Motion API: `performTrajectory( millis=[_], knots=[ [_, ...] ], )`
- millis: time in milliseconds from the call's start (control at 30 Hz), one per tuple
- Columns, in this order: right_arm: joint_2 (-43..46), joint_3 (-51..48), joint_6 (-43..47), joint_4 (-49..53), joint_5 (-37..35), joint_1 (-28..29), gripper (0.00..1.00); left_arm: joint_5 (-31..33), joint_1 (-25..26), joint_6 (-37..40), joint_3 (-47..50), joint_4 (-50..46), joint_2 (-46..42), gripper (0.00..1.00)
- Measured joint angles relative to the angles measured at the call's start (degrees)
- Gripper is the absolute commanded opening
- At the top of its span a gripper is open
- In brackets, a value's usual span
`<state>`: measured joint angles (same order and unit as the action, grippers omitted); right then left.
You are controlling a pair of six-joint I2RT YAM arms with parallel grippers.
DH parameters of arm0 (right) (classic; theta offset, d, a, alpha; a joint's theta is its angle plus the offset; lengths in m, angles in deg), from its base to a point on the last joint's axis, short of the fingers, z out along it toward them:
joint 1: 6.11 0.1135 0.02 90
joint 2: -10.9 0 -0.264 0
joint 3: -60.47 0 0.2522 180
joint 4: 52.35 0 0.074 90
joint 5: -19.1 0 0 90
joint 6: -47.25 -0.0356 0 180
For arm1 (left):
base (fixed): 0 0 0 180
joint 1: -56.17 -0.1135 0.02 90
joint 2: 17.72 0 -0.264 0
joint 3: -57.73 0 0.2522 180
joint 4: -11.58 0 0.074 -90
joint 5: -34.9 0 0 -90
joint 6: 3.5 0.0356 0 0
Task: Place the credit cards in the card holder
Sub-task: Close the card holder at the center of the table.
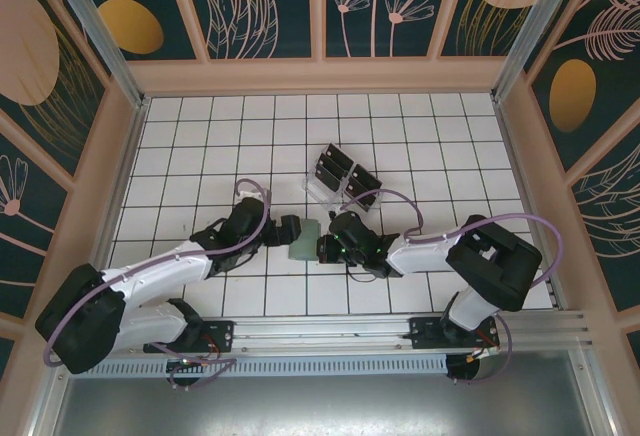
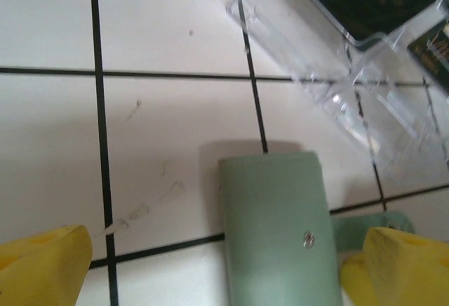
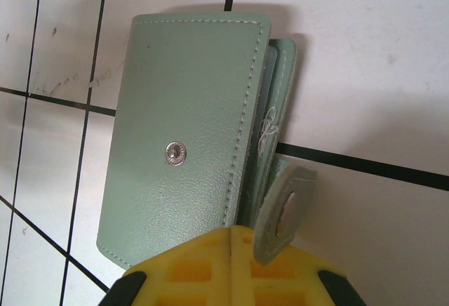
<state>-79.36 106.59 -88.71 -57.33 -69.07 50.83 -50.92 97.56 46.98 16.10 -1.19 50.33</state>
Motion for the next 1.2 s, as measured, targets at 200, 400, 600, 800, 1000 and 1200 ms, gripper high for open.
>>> performTrajectory(
  millis=[200,400,600,800,1000,1200],
  knots=[
    [-0.98,0.37,0.02,0.04,0.83,-0.28,0.01,-2.49,0.02,1.44,3.72,-0.15,-1.01,0.98],
    [-1.51,1.27,0.17,0.07,1.25,-0.35,0.01,-3.26,0.44,1.70,5.03,-0.07,-0.28,0.98],
    [-1.75,1.38,0.17,0.07,1.27,-0.39,0.01,-2.75,1.68,2.08,4.98,0.09,1.57,0.98],
    [-1.79,1.68,0.17,0.11,1.27,-0.39,0.01,-0.81,2.54,2.86,4.31,0.07,3.74,0.99],
    [-1.84,2.05,0.17,0.09,1.29,-0.39,0.01,1.29,2.97,3.50,3.61,0.09,4.90,0.99],
    [-1.84,2.62,0.20,0.55,1.73,-0.68,0.03,3.50,4.09,3.98,3.13,0.07,6.38,0.99]
  ],
)
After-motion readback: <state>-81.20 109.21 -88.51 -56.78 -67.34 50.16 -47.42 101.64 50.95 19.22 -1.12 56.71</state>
